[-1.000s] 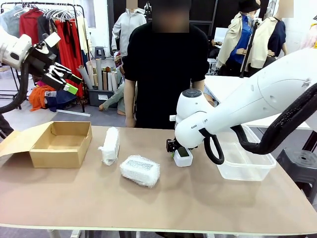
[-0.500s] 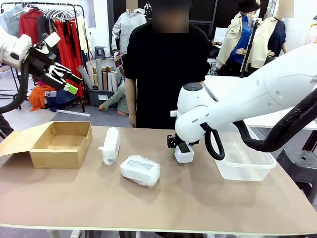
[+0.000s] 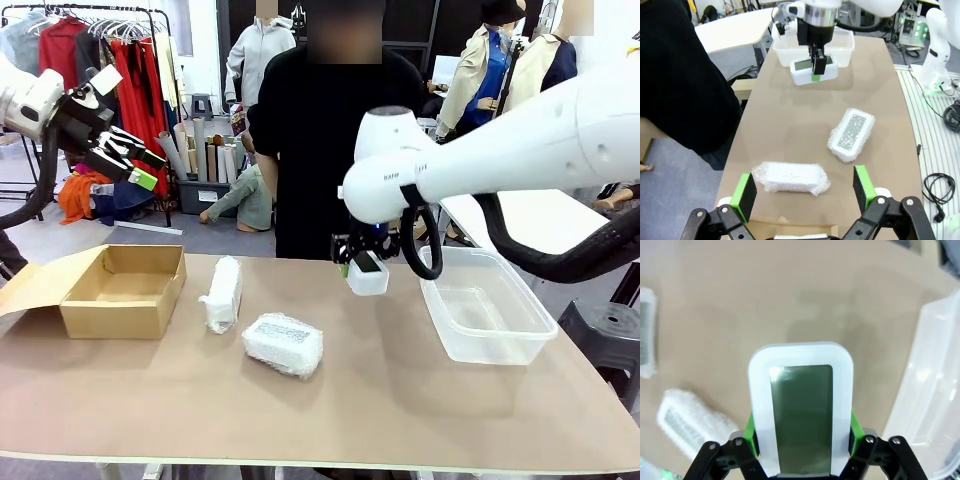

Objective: Separate and place wrapped and unwrapped clocks.
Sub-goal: Pick up the Digital clock indicated by the person.

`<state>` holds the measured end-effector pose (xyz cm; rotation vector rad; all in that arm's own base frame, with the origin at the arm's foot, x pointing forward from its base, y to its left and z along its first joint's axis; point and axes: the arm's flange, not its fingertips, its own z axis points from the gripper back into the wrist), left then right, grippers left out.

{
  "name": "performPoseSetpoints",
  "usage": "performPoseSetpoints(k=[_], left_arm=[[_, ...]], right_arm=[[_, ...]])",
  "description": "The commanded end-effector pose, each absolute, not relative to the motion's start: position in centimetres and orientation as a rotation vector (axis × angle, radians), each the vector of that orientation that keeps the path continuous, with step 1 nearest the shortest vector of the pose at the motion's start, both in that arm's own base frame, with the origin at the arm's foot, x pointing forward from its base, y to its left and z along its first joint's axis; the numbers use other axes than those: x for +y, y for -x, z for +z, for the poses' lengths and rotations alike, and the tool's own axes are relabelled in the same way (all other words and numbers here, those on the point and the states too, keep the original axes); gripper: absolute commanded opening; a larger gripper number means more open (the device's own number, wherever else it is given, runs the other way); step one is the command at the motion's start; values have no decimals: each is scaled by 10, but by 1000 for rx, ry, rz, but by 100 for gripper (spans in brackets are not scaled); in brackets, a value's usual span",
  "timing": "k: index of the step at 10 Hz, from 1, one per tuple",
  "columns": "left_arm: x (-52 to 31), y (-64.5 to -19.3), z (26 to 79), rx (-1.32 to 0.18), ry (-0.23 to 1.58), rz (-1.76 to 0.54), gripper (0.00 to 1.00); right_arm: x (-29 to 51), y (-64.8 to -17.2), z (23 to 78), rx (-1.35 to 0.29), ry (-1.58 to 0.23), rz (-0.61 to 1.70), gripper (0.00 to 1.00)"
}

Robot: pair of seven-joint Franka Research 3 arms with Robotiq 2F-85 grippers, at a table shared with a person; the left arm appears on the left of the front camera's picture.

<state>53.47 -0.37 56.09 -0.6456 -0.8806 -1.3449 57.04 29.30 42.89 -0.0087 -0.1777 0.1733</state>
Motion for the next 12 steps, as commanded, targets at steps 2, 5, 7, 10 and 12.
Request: performPoseSetpoints(k=[2,5,7,10,12], left_arm=[[-4,-534,563,-888,640,-1343,100],[-4,-534,563,-888,640,-1343,100],[-4,-534,563,-888,640,-1343,100],[-4,-534,563,-888,640,-1343,100],[-4,-534,563,-888,640,-1343,100]], right_arm=[[295,-581,490,-184,-36,228,18],[306,-571,556,-264,-41,268,18],[308,-562,595,-317,-52,284,18],[305,-556,634,-376,-80,270,18],[303,-550,648,-409,-85,269,18]])
